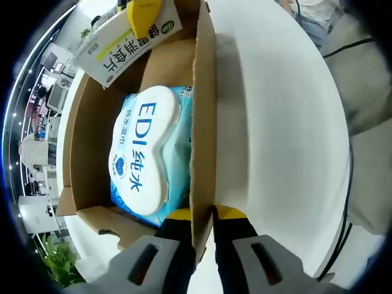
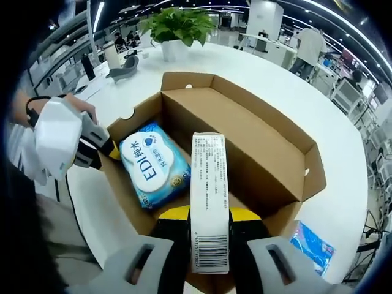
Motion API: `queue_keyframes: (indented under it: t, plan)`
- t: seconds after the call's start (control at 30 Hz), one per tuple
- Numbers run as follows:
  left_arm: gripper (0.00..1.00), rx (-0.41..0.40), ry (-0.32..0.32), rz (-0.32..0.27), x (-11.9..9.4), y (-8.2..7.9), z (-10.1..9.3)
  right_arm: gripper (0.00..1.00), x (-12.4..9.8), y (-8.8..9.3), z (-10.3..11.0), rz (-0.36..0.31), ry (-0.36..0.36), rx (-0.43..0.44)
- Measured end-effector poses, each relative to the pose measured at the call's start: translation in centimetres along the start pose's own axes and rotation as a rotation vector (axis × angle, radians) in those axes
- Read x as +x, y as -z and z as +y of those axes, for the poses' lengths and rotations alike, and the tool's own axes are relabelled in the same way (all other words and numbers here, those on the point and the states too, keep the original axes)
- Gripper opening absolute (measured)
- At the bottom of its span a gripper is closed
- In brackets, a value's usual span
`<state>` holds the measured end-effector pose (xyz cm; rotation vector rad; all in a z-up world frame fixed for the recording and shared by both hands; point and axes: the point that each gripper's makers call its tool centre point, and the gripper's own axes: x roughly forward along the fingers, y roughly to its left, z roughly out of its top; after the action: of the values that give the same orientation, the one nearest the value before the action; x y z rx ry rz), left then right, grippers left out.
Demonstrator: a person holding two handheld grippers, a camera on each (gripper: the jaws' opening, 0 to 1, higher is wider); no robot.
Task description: Operate the shoe box by opening the lid, removing the specified soft item, and placing it in the target area until the item is outside and the box remains undamaged.
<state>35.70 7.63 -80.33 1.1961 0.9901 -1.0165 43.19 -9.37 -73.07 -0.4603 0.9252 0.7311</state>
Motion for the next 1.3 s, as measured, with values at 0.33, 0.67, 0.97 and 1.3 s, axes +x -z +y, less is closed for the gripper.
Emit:
queue_keyframes:
  t: [0.33,0.67,0.97,1.3]
  plan:
    - [0.07,-0.002,0.001,0.002,0.0,0.0,0.0,0.18,-1.3,-0.6,0.3,-0.055,0.0,0.065]
    - [0.07,-0.003,-0.002,0.001,0.0,0.0,0.0,0.18,-2.7,-0.9,0.7,-0.093,0.0,0.089]
    - [0.07,-0.004,-0.003,0.002,-0.1,0.0,0.0,0.18,-3.7,-1.2,0.6,-0.108,0.014,0.075]
    - [0.08,-0.004,-0.005,0.003,-0.1,0.1,0.0,0.18,-4.6,-1.2,0.7,-0.134,0.027,0.094]
